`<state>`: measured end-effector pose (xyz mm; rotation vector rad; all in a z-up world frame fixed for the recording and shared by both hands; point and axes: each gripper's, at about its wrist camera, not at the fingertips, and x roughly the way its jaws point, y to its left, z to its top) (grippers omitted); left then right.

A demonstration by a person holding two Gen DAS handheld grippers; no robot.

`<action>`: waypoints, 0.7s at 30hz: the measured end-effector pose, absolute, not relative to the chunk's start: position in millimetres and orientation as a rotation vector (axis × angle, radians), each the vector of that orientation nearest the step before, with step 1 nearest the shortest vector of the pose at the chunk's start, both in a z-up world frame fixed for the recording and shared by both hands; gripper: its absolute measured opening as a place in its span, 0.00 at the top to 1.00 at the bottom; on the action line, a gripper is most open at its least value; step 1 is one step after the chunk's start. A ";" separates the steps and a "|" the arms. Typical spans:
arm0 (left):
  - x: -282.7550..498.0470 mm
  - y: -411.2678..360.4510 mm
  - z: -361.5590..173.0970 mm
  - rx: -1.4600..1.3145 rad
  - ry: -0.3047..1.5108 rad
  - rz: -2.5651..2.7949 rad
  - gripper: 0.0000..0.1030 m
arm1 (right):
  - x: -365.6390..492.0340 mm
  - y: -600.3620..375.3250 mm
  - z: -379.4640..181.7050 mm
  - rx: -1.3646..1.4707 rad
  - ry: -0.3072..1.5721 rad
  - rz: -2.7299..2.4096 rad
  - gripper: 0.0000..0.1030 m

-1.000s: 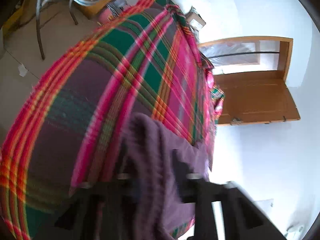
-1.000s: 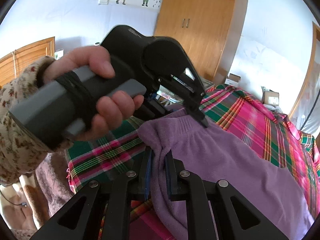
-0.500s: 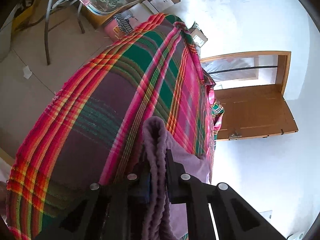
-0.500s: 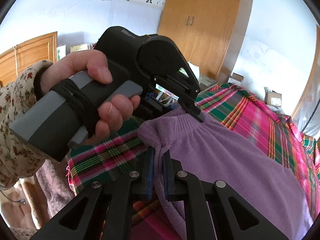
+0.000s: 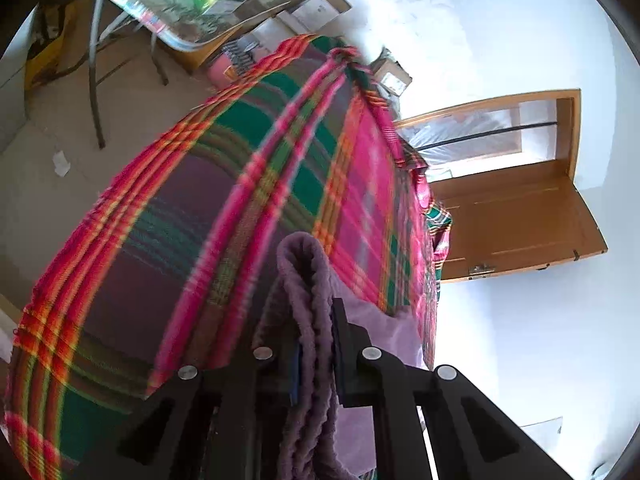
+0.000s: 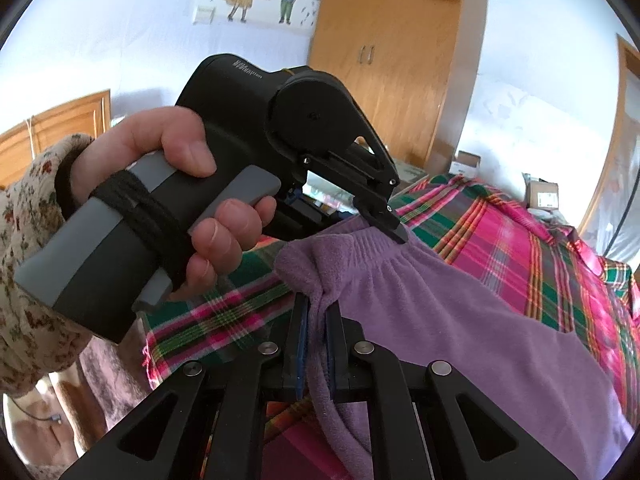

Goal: Fold clothes

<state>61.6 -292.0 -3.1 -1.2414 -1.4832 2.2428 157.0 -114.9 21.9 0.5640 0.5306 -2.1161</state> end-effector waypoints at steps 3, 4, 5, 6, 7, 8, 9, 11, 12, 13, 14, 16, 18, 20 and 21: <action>59.6 -284.2 10.2 -1.220 -1.451 2.264 0.88 | 160.2 -105.8 31.1 0.541 0.499 -2.136 0.92; 59.6 -281.4 15.1 -1.213 -1.441 2.272 0.88 | 163.2 -102.4 34.4 0.534 0.490 -2.142 0.92; 59.5 -278.4 19.1 -1.207 -1.429 2.278 0.88 | 167.0 -98.9 37.8 0.527 0.483 -2.148 0.92; 59.1 -275.3 23.4 -1.202 -1.418 2.283 0.88 | 169.4 -95.4 41.0 0.520 0.474 -2.155 0.92; 58.9 -272.5 27.8 -1.196 -1.409 2.288 0.88 | 171.1 -92.1 44.1 0.513 0.465 -2.162 0.92; 58.7 -269.7 32.2 -1.190 -1.399 2.292 0.88 | 172.0 -88.9 47.2 0.509 0.454 -2.167 0.92; 58.5 -266.9 36.5 -1.184 -1.390 2.297 0.88 | 172.9 -84.7 51.0 0.505 0.439 -2.172 0.92; 58.5 -260.5 45.8 -1.169 -1.368 2.304 0.88 | 174.8 -76.3 58.7 0.494 0.411 -2.184 0.92; 58.5 -257.2 50.5 -1.160 -1.357 2.308 0.88 | 175.5 -70.8 62.9 0.487 0.395 -2.195 0.92; 58.6 -253.8 55.3 -1.152 -1.345 2.311 0.88 | 179.2 -65.2 66.7 0.481 0.380 -2.204 0.92; 58.6 -250.4 59.9 -1.142 -1.335 2.314 0.88 | 181.5 -59.8 70.2 0.475 0.367 -2.213 0.92; 57.6 -240.7 69.7 -1.121 -1.315 2.314 0.88 | 182.0 -47.3 78.5 0.457 0.336 -2.236 0.92; 56.8 -232.4 77.2 -1.098 -1.303 2.309 0.88 | 183.0 -34.3 85.0 0.437 0.306 -2.261 0.92; 54.5 -222.1 83.9 -1.079 -1.293 2.300 0.88 | 183.8 -23.3 89.2 0.430 0.282 -2.281 0.92; 53.0 -216.9 86.6 -1.074 -1.287 2.297 0.88 | 184.2 -17.5 91.4 0.427 0.269 -2.290 0.92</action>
